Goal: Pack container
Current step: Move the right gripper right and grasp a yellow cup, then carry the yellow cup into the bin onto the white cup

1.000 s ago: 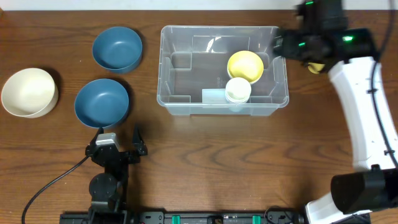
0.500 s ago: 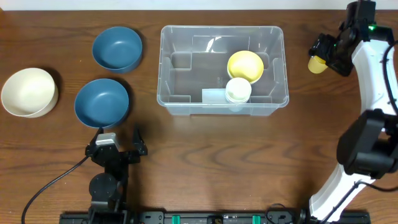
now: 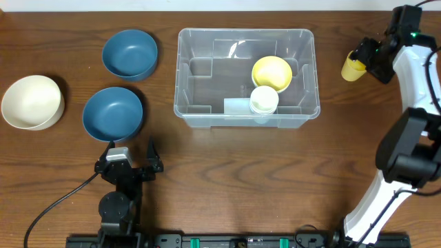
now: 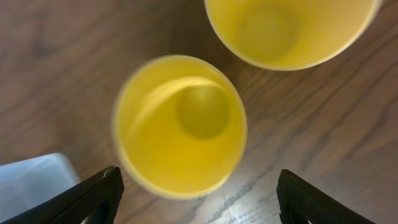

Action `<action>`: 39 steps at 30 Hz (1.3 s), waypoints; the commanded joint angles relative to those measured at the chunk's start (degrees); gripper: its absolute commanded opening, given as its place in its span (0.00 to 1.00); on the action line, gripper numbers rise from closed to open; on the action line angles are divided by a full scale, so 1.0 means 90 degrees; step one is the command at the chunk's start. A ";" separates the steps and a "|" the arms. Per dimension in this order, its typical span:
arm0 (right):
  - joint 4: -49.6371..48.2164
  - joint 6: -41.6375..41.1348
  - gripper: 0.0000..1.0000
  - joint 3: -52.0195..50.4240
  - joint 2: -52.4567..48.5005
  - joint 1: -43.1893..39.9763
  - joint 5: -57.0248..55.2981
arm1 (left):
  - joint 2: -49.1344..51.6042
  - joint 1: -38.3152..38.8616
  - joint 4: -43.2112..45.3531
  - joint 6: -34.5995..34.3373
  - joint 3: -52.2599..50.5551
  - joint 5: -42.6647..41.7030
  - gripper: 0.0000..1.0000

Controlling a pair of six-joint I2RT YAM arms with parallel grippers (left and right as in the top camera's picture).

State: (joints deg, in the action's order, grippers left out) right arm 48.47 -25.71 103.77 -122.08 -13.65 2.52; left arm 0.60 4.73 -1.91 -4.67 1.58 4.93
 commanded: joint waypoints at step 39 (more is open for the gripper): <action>0.1610 0.0976 0.01 0.0017 0.2735 0.2970 0.0867 | -0.0029 0.0024 -0.0209 0.0012 -0.0146 0.0126 0.98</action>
State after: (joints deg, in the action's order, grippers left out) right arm 61.89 -17.15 104.47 -94.50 9.69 11.97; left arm 0.60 4.73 -1.91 -4.67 1.58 4.93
